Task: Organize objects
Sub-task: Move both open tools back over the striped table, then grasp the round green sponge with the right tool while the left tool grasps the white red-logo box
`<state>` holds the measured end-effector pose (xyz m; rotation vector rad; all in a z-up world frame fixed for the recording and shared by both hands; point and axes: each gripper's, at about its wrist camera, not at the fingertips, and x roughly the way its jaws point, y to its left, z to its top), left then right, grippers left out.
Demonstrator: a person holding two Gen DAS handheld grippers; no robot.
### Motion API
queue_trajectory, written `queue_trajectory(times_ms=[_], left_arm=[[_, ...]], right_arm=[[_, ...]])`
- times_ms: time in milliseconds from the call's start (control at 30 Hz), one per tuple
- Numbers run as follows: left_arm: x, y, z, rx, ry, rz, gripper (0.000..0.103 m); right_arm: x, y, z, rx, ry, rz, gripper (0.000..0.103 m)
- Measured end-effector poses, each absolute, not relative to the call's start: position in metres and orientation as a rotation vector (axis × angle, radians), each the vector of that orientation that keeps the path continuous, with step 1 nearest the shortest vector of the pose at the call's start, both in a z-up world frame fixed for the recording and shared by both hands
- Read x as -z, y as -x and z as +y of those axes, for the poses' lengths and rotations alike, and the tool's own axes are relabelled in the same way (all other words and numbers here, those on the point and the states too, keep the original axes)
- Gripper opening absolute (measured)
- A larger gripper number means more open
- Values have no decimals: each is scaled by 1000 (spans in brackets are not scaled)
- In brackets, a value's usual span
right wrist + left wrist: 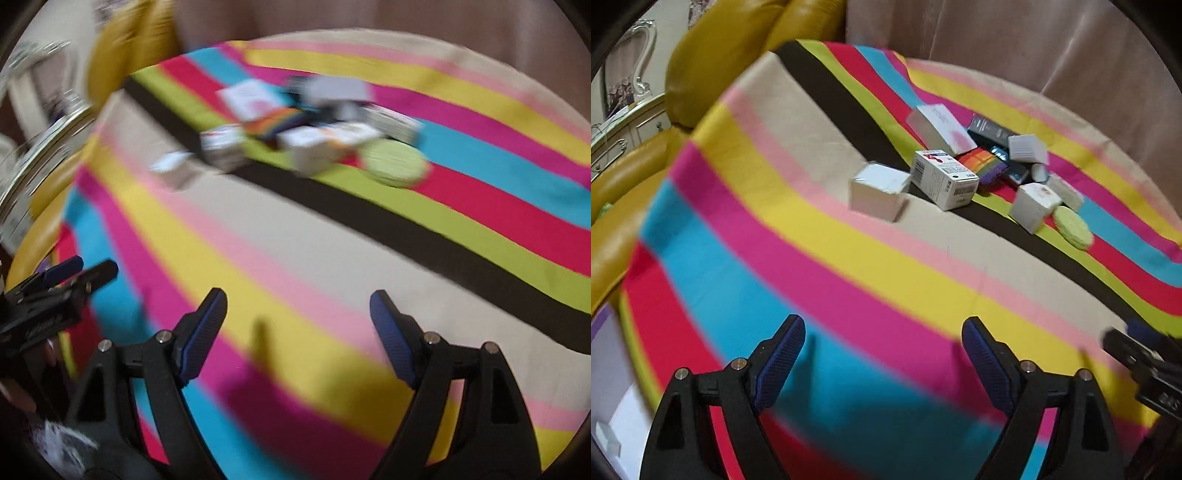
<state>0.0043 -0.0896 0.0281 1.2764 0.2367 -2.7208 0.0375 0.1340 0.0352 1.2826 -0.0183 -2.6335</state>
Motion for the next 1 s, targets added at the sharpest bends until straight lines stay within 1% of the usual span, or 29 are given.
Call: queue_trajectory(times_ms=[100, 233, 267, 300, 333, 367, 433, 567, 700, 733, 800, 1000], left_arm=[[-22, 20, -90, 2671, -1277, 230, 88], [-15, 33, -102, 2626, -1265, 277, 90], [-15, 32, -101, 2627, -1265, 275, 91], [-14, 32, -100, 2631, -1270, 263, 96], [-12, 34, -96, 2633, -1292, 234, 101], [-10, 36, -93, 2630, -1315, 209, 103], [-8, 38, -87, 2613, -1327, 163, 103], [-9, 35, -90, 2615, -1323, 182, 103], [-9, 34, -91, 2614, -1324, 184, 103], [-9, 36, -90, 2614, -1324, 185, 103], [-9, 37, -89, 2612, -1324, 184, 103], [-10, 37, -87, 2611, -1323, 182, 103]], right_arm=[[-29, -10, 170, 2676, -1343, -57, 82], [-20, 25, 193, 2709, -1389, -73, 82], [-19, 30, 194, 2711, -1395, -67, 82], [-17, 42, 194, 2714, -1404, -58, 82], [-16, 54, 193, 2721, -1409, -43, 85], [-16, 65, 192, 2723, -1413, -31, 87], [-15, 84, 188, 2724, -1412, -19, 89], [-12, 125, 175, 2742, -1431, 39, 96], [-10, 146, 163, 2740, -1431, 77, 98], [-10, 145, 163, 2745, -1431, 73, 98], [-12, 137, 163, 2749, -1409, 73, 83], [-16, 92, 170, 2712, -1374, 95, 83]])
